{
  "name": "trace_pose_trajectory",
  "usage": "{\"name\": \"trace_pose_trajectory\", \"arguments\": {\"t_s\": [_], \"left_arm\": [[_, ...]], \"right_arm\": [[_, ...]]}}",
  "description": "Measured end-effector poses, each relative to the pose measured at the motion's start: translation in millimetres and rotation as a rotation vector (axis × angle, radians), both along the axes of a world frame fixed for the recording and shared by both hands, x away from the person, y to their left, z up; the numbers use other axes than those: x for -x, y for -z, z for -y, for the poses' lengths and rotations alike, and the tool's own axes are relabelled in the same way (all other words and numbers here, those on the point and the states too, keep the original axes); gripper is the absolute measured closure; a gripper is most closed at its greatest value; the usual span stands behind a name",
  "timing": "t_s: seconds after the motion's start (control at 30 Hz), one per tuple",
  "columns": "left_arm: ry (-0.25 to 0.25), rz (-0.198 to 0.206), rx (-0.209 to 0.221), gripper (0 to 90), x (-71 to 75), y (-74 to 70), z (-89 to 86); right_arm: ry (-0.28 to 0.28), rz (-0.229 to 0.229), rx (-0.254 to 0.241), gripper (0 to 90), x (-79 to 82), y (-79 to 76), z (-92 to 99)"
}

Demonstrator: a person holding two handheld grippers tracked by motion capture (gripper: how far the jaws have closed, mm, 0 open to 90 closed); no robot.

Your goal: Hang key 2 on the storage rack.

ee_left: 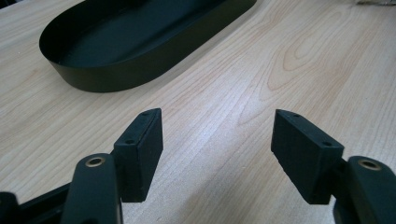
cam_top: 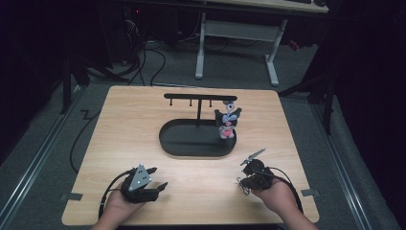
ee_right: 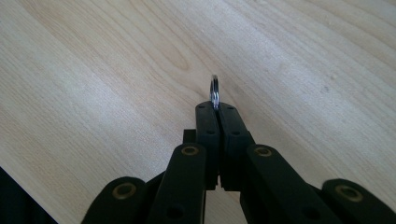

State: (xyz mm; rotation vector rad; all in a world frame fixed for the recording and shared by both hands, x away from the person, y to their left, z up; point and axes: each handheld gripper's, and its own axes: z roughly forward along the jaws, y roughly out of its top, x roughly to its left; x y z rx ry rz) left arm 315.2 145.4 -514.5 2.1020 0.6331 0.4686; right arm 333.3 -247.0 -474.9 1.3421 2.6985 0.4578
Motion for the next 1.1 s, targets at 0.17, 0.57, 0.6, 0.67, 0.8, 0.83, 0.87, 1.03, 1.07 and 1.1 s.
{"name": "trace_pose_trajectory", "arguments": {"t_s": [0.17, 0.57, 0.6, 0.67, 0.8, 0.83, 0.87, 1.03, 1.07, 1.1], "left_arm": [[0.001, 0.008, 0.007, 35.0, 0.9, -1.1, -0.2], [-0.003, 0.021, 0.024, 35.0, 1.1, -1.6, -1.4], [-0.005, 0.021, 0.034, 35.0, 0.9, -1.4, -2.1], [-0.009, 0.022, 0.042, 35.0, 0.7, -1.6, -3.5], [-0.012, 0.023, 0.049, 35.0, 0.1, -2.0, -4.9], [-0.014, 0.023, 0.049, 35.0, 0.0, -2.4, -5.2], [-0.016, 0.025, 0.052, 35.0, 0.0, -3.0, -5.3], [-0.012, 0.025, 0.052, 35.1, -0.3, -3.4, -3.7], [-0.012, 0.025, 0.052, 35.1, -0.4, -3.3, -3.4], [-0.011, 0.025, 0.053, 35.1, -0.5, -3.1, -2.9]], "right_arm": [[0.007, 0.021, -0.022, 89.3, 2.5, -7.9, 4.4], [0.026, 0.075, -0.073, 89.4, 5.8, -27.6, 13.1], [0.026, 0.08, -0.075, 89.4, 5.9, -29.1, 13.4], [0.023, 0.093, -0.082, 89.4, 5.8, -33.6, 13.9], [0.034, 0.119, -0.103, 89.4, 3.5, -42.9, 13.9], [0.032, 0.126, -0.106, 89.4, 2.4, -44.9, 13.5], [0.035, 0.129, -0.108, 89.4, 2.0, -46.1, 13.0], [0.025, 0.139, -0.112, 89.4, -0.6, -51.8, 9.0], [0.017, 0.142, -0.111, 89.4, -1.4, -52.3, 9.0], [0.022, 0.14, -0.113, 89.4, -1.6, -53.1, 8.4]]}}
